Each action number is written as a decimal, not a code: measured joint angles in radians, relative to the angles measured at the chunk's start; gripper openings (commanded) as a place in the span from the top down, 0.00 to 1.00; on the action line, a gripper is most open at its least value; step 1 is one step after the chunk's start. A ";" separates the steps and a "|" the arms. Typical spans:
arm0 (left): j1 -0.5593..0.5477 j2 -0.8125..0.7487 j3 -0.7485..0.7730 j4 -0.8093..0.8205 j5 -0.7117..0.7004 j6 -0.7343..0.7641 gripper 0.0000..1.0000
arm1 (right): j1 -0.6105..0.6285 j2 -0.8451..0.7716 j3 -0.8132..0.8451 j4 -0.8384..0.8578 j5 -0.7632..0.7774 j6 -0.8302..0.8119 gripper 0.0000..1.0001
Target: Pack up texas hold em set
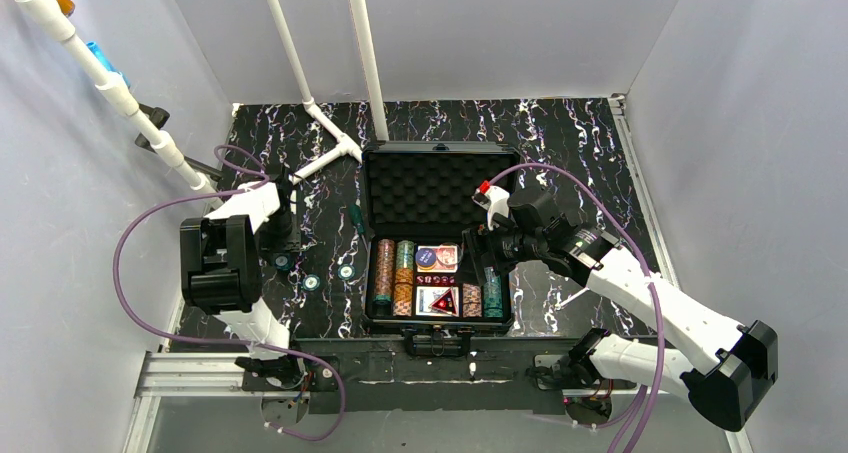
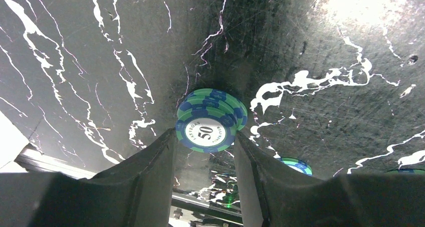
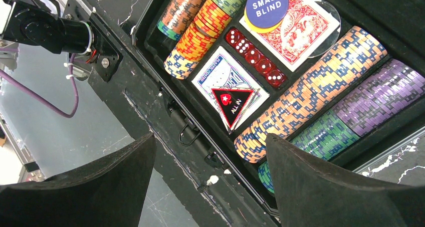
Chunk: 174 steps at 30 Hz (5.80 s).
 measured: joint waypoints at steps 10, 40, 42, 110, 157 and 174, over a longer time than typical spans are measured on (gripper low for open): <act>0.000 0.002 0.002 -0.002 -0.005 -0.016 0.36 | 0.000 0.000 0.000 0.000 -0.001 0.001 0.13; -0.191 -0.334 -0.249 -0.046 0.156 -0.919 0.38 | 0.000 -0.005 0.000 0.016 -0.007 0.035 0.14; -0.188 -0.311 -0.234 -0.046 0.144 -0.922 0.39 | 0.000 -0.009 0.000 0.016 -0.007 0.036 0.14; 0.012 -0.286 -0.151 -0.014 0.012 -0.777 0.71 | 0.000 -0.010 0.000 0.015 -0.002 0.034 0.14; -0.094 -0.240 -0.087 0.010 0.124 -0.781 0.46 | 0.000 -0.003 0.000 0.016 0.000 0.035 0.14; -0.365 -0.119 -0.111 0.017 0.172 -0.984 0.36 | 0.000 -0.010 0.000 0.015 0.004 0.042 0.14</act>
